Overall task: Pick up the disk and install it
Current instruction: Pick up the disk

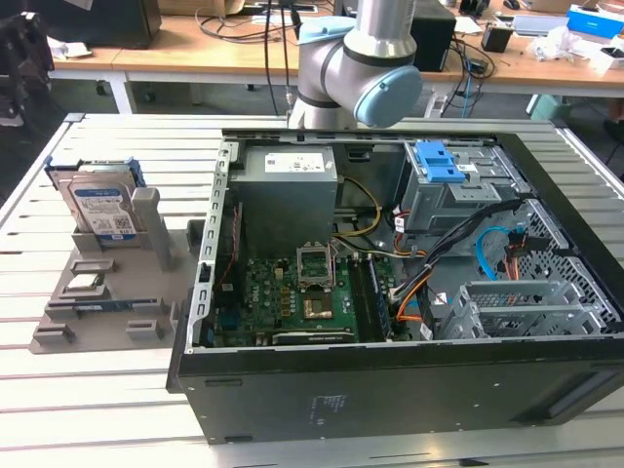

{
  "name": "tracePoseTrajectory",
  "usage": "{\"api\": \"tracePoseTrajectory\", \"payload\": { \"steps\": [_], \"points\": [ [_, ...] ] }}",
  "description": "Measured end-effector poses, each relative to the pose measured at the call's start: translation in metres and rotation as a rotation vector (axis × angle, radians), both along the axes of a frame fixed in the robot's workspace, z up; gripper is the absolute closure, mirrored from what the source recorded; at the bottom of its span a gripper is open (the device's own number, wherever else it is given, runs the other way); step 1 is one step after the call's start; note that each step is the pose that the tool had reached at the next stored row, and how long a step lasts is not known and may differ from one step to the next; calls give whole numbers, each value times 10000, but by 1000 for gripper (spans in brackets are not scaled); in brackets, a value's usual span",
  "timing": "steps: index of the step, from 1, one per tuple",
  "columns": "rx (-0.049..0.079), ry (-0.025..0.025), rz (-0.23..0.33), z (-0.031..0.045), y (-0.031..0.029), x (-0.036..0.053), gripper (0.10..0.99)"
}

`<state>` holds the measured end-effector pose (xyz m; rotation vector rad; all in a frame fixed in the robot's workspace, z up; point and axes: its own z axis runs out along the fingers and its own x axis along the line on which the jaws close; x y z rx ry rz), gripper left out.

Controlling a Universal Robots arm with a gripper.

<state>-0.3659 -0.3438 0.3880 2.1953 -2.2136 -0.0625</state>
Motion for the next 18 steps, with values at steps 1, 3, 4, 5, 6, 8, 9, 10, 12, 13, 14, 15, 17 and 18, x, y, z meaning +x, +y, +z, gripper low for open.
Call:
{"api": "tracePoseTrajectory", "payload": {
  "steps": [1, 3, 4, 5, 6, 8, 9, 10, 12, 13, 14, 15, 17, 18],
  "points": [
    [-18, -1, -1, -13, 1, 4, 486],
    [-38, 0, 0, -40, 1, 11, 486],
    [-43, 1, 0, -52, 1, 12, 486],
    [-49, 1, -1, -78, 1, 16, 486],
    [-49, 1, 0, -95, 1, 19, 486],
    [-50, 1, -1, -124, 1, 22, 486],
    [-50, 1, -1, -134, 1, 24, 486],
    [-51, 0, -1, -152, 1, 27, 486],
    [-51, 0, 0, -180, 1, 31, 486],
    [-51, 0, 0, -194, 1, 33, 486],
    [-51, 1, 0, -201, 1, 34, 486],
    [-51, 1, 0, -208, 1, 35, 486],
    [-51, 0, 0, -225, 1, 37, 486],
    [-51, 1, 0, -234, 1, 38, 486]
  ]
}}
